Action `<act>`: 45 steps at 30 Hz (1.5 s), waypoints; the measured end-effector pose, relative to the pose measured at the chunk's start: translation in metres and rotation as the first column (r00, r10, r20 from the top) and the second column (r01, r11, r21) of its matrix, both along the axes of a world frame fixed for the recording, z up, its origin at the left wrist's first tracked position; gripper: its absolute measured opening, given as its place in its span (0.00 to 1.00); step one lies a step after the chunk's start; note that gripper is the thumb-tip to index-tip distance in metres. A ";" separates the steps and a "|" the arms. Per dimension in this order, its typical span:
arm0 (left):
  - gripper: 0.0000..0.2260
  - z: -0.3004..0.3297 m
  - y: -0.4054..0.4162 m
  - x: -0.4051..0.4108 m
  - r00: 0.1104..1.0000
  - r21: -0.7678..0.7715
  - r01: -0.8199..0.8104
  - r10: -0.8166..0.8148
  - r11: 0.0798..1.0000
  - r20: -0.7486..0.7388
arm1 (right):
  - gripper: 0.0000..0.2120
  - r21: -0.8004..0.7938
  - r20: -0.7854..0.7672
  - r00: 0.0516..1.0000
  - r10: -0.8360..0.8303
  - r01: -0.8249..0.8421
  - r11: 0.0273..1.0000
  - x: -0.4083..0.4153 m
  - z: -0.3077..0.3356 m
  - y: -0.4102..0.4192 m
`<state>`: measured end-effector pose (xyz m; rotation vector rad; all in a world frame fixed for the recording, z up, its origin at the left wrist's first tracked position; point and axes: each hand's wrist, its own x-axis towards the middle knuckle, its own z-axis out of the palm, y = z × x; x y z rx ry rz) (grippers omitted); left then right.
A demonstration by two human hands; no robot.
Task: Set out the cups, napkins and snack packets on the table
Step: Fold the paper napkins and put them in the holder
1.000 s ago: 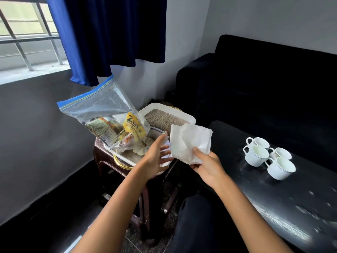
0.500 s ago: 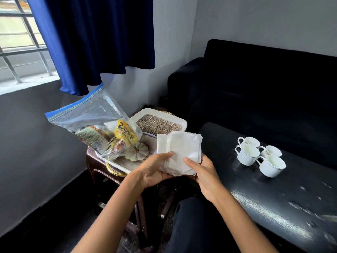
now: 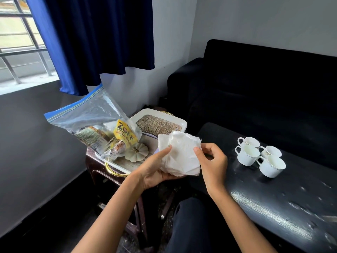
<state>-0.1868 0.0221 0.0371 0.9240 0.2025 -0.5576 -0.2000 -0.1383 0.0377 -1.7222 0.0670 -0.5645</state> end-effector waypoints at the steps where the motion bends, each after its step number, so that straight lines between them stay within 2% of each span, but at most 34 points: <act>1: 0.18 0.000 0.001 0.000 1.000 -0.027 0.004 -0.004 1.000 -0.013 | 0.11 -0.016 0.021 1.000 0.022 -0.021 1.000 -0.002 0.000 0.001; 5: 0.22 -0.003 0.005 0.003 0.999 -0.061 -0.021 0.018 0.998 -0.045 | 0.16 -0.056 0.082 0.986 0.142 -0.138 0.989 -0.010 0.003 0.004; 9: 0.21 -0.001 0.007 0.004 1.000 -0.020 -0.017 0.017 1.000 -0.005 | 0.13 -0.029 0.066 0.968 0.243 -0.242 0.970 -0.014 0.007 0.004; 11: 0.19 0.001 0.007 0.002 0.999 -0.020 0.023 -0.022 1.000 0.047 | 0.10 0.031 0.061 0.954 0.295 -0.297 0.954 -0.016 0.012 0.006; 14: 0.20 0.005 0.006 0.001 0.991 -0.116 0.095 -0.084 0.989 0.102 | 0.05 0.203 0.039 0.914 0.403 -0.403 0.893 -0.017 0.022 0.007; 17: 0.17 0.006 0.007 0.000 0.987 -0.209 0.149 -0.131 0.967 0.098 | 0.07 0.380 -0.042 0.879 0.475 -0.425 0.821 -0.012 0.028 0.010; 23: 0.20 -0.005 0.006 0.004 0.999 -0.098 0.031 -0.026 0.995 0.046 | 0.07 0.317 -0.228 0.938 0.260 -0.181 0.931 0.010 0.025 0.018; 28: 0.22 -0.008 0.006 0.006 1.000 -0.070 -0.026 0.027 0.997 0.009 | 0.04 0.219 -0.251 0.958 0.141 -0.086 0.972 0.019 0.016 0.023; 34: 0.32 -0.005 0.007 0.004 0.999 -0.088 0.031 -0.029 0.996 0.031 | 0.04 0.129 -0.262 0.962 0.080 -0.047 0.991 0.024 0.011 0.025; 37: 0.27 -0.002 0.003 0.002 0.998 -0.047 0.050 -0.047 0.998 0.049 | 0.05 0.093 -0.248 0.968 0.037 -0.014 0.996 0.025 0.010 0.028; 43: 0.17 0.001 -0.004 0.000 0.998 0.024 -0.061 0.061 0.998 0.011 | 0.05 0.114 -0.258 0.965 0.052 -0.023 0.993 0.024 0.006 0.029; 45: 0.13 0.002 -0.002 0.001 0.996 0.031 -0.093 0.093 0.995 -0.013 | 0.11 0.152 -0.302 0.951 0.069 -0.024 0.988 0.026 0.004 0.027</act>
